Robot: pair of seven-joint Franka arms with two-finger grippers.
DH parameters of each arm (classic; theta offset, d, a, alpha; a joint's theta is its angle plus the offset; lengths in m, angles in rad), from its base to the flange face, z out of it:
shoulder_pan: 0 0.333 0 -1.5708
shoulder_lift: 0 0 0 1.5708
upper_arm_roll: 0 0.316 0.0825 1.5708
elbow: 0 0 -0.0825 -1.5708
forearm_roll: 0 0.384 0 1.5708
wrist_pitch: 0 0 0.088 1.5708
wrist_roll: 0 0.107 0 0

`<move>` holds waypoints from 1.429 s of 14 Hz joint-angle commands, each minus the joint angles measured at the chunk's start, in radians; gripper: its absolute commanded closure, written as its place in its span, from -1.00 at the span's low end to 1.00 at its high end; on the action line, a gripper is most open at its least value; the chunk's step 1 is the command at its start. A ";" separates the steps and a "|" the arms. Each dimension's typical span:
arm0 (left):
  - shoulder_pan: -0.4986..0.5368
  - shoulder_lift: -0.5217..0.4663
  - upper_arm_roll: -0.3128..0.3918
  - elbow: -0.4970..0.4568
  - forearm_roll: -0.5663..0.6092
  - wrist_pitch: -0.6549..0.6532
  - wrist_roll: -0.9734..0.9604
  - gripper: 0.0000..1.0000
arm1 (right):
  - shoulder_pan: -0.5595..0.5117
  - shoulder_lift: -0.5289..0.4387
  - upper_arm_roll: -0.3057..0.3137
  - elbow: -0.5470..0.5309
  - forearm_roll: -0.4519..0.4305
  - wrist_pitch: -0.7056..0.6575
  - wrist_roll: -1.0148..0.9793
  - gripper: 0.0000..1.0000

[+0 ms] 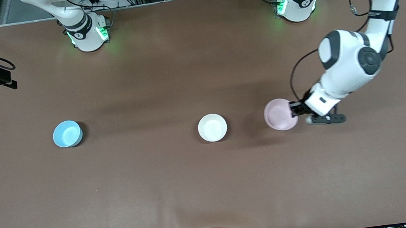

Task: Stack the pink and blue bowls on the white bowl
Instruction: 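Carry the pink bowl with the left gripper over the white bowl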

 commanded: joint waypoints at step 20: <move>-0.552 0.294 0.208 0.193 0.163 0.203 -0.560 1.00 | -0.017 0.007 0.006 0.017 -0.006 -0.016 -0.010 -1.00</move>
